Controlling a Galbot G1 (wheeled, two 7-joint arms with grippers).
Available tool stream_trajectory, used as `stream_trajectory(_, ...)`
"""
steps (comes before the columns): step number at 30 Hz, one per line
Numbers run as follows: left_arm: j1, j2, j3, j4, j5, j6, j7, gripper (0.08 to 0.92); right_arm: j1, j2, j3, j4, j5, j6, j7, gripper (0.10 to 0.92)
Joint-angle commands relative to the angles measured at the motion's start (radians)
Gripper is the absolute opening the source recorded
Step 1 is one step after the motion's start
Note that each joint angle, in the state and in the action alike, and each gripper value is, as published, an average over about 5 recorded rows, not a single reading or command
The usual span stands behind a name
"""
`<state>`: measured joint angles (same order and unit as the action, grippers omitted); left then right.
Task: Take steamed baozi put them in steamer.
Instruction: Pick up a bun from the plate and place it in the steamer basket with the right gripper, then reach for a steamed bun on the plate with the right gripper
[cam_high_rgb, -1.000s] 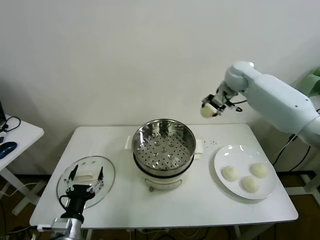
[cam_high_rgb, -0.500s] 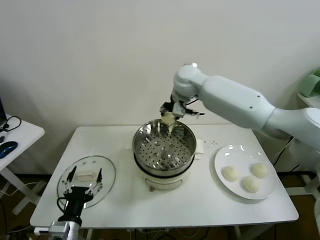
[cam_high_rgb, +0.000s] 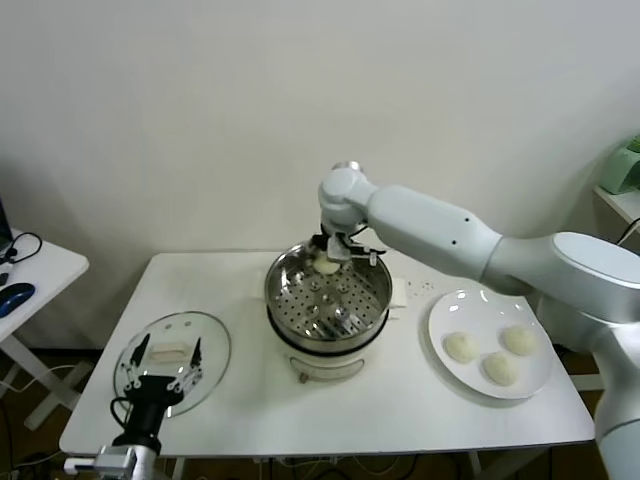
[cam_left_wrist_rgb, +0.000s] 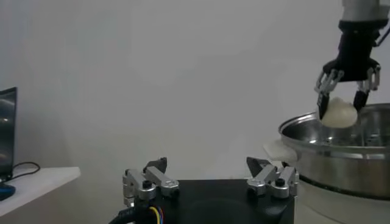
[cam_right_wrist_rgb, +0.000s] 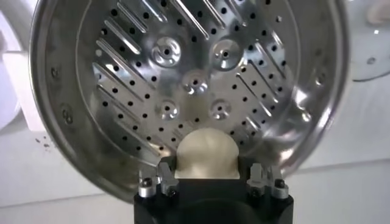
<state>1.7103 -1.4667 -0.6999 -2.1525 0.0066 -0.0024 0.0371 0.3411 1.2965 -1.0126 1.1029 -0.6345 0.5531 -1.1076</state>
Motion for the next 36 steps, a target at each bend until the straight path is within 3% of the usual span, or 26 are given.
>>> stream_trajectory(1,0.001,-0.004,0.001,0.004,-0.001,0.001,0.000,0.823,-0.036,0.008,-0.007,-0.021,-0.033,0.011,0.003,0.653)
stream_trajectory(13,0.001,-0.010,0.001,0.009,-0.013,0.000,-0.001,0.823,-0.053,0.023,0.002,-0.054,-0.053,0.022,0.020,0.674)
stream_trajectory(21,-0.004,-0.012,0.001,0.010,-0.023,0.002,-0.001,0.823,-0.059,0.027,0.023,-0.062,-0.082,0.067,0.044,0.811)
stream_trajectory(27,-0.006,-0.012,0.000,0.009,-0.026,0.004,0.000,0.823,-0.016,-0.002,0.048,-0.017,-0.065,0.115,0.016,0.822)
stream_trajectory(31,-0.007,-0.010,0.001,0.008,-0.027,0.006,0.001,0.823,0.081,-0.083,0.017,0.070,0.061,0.103,-0.024,0.823)
stream_trajectory(36,-0.010,-0.006,0.005,0.005,-0.028,0.007,0.004,0.823,0.257,-0.232,-0.092,0.152,0.381,-0.022,-0.084,0.823)
